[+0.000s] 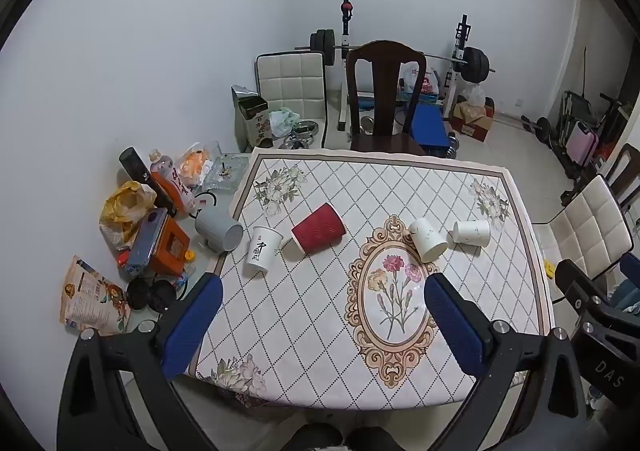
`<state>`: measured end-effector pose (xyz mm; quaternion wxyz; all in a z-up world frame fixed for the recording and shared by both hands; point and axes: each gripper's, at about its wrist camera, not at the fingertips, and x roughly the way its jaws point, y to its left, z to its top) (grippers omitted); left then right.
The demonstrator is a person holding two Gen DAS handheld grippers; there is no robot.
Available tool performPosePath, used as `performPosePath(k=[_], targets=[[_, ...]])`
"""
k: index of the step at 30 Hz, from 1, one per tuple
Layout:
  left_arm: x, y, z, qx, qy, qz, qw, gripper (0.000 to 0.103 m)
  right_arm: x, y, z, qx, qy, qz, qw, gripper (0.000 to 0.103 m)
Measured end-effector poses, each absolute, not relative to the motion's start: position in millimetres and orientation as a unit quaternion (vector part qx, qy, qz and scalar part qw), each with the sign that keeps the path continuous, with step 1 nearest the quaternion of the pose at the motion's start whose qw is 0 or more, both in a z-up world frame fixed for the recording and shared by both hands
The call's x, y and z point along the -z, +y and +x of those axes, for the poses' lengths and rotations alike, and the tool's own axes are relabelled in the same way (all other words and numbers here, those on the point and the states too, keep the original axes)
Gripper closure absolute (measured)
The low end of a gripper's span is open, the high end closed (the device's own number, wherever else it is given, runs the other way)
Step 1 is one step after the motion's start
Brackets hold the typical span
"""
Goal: Flip cup upright
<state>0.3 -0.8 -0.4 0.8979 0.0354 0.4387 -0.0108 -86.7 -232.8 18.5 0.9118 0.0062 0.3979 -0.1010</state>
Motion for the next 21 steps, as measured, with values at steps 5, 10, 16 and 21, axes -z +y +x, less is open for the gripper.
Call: performPosePath(k=[5, 10, 16, 21], targets=[[3.3, -5.9, 1.5, 0.012, 0.444, 0.034, 0.896, 0.000, -20.6, -230.3, -84.7, 0.099, 0.399, 0.012, 0.912, 0.000], [6.8, -3.7, 1.9, 0.015, 0.444, 0.031, 0.895, 0.000, -13.5, -239.4, -88.9, 0.103, 0.403, 0.010, 0.909, 0.000], [9.2, -2.9, 3.0, 0.015, 0.448, 0.032, 0.893, 0.000, -12.8, -241.0, -82.7, 0.105, 0.412, 0.004, 0.905, 0.000], [9.3, -1.9, 4.5, 0.017, 0.450, 0.031, 0.892, 0.000, -11.6, -240.6, -83.3, 0.104, 0.411, 0.005, 0.905, 0.000]])
